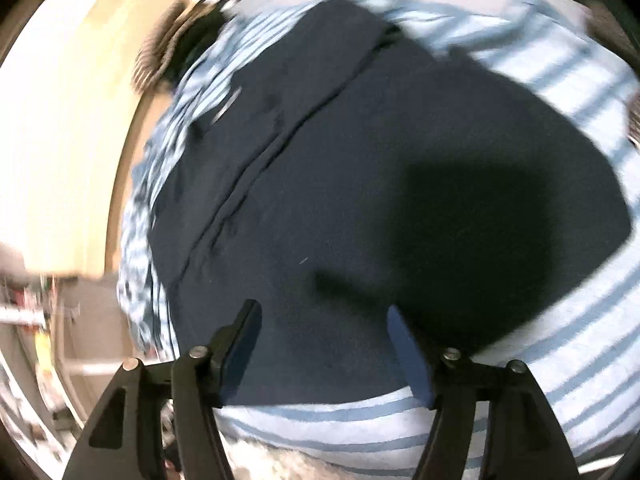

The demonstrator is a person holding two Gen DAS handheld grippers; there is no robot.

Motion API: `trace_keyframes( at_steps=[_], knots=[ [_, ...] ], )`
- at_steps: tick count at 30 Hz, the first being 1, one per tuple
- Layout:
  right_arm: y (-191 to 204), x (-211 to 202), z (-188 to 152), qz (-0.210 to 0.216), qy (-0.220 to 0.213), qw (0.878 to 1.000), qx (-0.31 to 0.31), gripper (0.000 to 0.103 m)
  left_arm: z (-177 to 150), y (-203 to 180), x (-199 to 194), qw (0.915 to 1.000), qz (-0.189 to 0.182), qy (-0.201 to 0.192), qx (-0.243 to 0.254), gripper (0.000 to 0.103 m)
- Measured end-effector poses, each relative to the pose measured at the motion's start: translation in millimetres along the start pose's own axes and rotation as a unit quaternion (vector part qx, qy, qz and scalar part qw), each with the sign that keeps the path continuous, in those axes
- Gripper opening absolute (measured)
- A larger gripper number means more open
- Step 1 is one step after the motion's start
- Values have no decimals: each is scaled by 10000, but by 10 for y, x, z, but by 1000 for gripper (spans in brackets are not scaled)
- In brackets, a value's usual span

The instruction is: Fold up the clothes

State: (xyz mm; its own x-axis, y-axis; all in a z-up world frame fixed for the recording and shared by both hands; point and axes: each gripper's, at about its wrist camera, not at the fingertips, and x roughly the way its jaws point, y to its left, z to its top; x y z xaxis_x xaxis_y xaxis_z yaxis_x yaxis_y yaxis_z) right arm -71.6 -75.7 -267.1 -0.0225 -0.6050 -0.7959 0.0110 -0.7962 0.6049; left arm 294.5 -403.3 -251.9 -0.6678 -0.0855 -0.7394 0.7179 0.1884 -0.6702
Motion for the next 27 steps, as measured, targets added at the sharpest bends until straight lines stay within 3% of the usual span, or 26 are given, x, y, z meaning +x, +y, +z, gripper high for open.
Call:
trace_keyframes(
  at_steps=[3,6,11,15,18,22,24,27],
  knots=[
    [-240,-83,5,262,10,9971,710,74,34,116,-11,9991,-152,-191,-360,65],
    [-355,-75,-21,365,23,9946,973,75,27,180,72,9976,-357,-101,-578,66],
    [-574,2,-80,278,93,9903,1358,76,-45,213,319,9975,-335,189,-587,65],
    [-791,73,-213,252,162,9897,1398,75,-85,254,407,9967,-454,189,-642,65],
    [-937,135,-213,661,170,9853,1564,74,-101,249,387,9970,-401,145,-652,61],
    [-1024,53,-101,966,-270,9830,1536,62,-148,274,411,9956,-617,53,-702,59],
    [-1046,27,-27,1049,-513,9829,1423,62,-172,290,448,9943,-776,42,-731,58],
    [-1107,101,-9,1236,-474,9811,1410,61,-214,341,482,9916,-964,-43,-861,58]
  ],
)
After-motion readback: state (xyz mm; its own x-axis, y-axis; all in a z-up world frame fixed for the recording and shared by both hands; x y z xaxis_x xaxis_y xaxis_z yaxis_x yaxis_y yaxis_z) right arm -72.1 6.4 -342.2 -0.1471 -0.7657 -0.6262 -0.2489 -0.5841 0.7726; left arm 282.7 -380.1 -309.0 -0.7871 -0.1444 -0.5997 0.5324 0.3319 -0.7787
